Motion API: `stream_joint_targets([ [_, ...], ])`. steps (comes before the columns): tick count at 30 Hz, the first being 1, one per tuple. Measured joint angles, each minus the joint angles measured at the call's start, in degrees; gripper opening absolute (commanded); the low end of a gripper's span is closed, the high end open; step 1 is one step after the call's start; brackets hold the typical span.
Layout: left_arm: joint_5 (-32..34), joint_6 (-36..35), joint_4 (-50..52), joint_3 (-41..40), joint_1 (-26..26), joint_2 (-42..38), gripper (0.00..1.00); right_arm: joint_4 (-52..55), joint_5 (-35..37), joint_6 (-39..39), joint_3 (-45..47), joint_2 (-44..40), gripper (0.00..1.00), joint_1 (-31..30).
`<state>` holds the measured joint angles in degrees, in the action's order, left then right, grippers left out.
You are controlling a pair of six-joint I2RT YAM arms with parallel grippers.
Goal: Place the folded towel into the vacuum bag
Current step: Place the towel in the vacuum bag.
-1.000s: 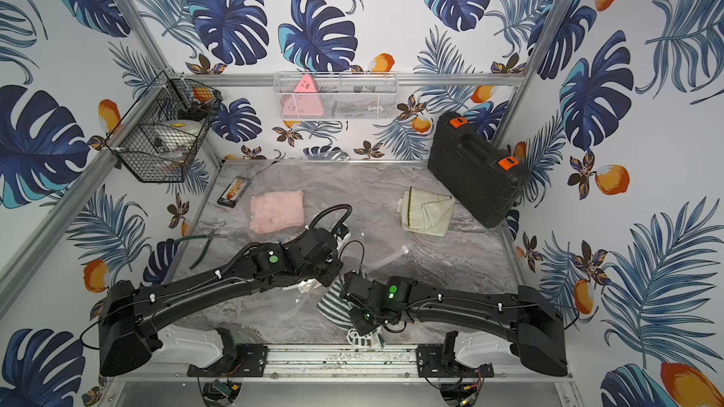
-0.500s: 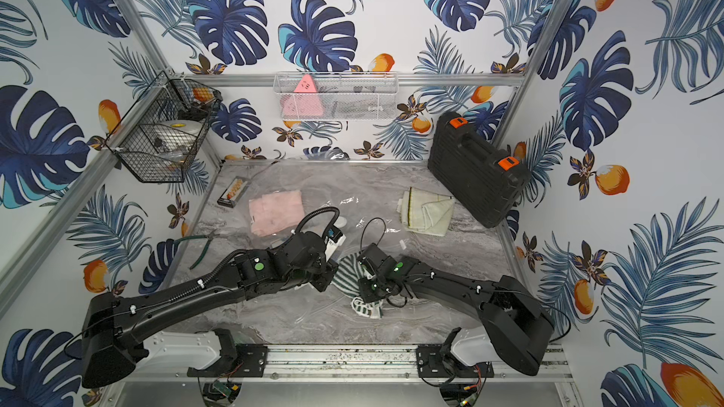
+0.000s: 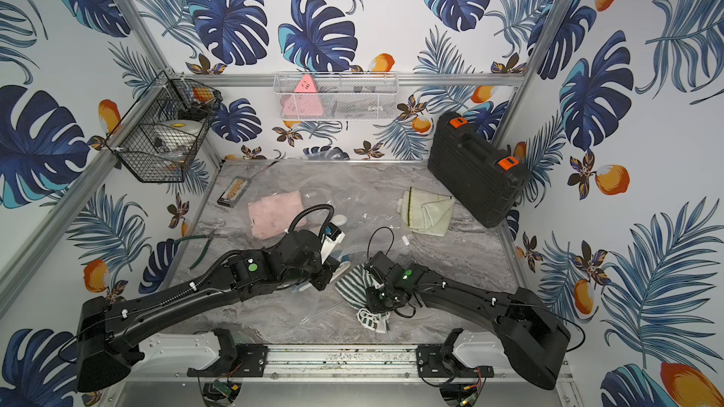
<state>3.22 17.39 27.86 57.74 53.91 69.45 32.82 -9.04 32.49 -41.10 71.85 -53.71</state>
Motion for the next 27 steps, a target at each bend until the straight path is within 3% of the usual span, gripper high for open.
stream_joint_targets([
  [6,-2.0,0.0,0.0,0.0,0.0,-0.5,0.0,3.0,0.3,-2.1,-8.6,1.5,0.0,-6.6],
  [14,-5.2,0.0,-1.6,-1.0,0.0,-0.9,0.0,-1.5,0.8,-4.5,-11.9,8.5,0.0,9.4],
  [27,-9.2,0.0,-4.8,-2.0,0.0,2.4,0.0,-8.3,10.7,-3.5,-13.9,25.5,0.0,9.6],
])
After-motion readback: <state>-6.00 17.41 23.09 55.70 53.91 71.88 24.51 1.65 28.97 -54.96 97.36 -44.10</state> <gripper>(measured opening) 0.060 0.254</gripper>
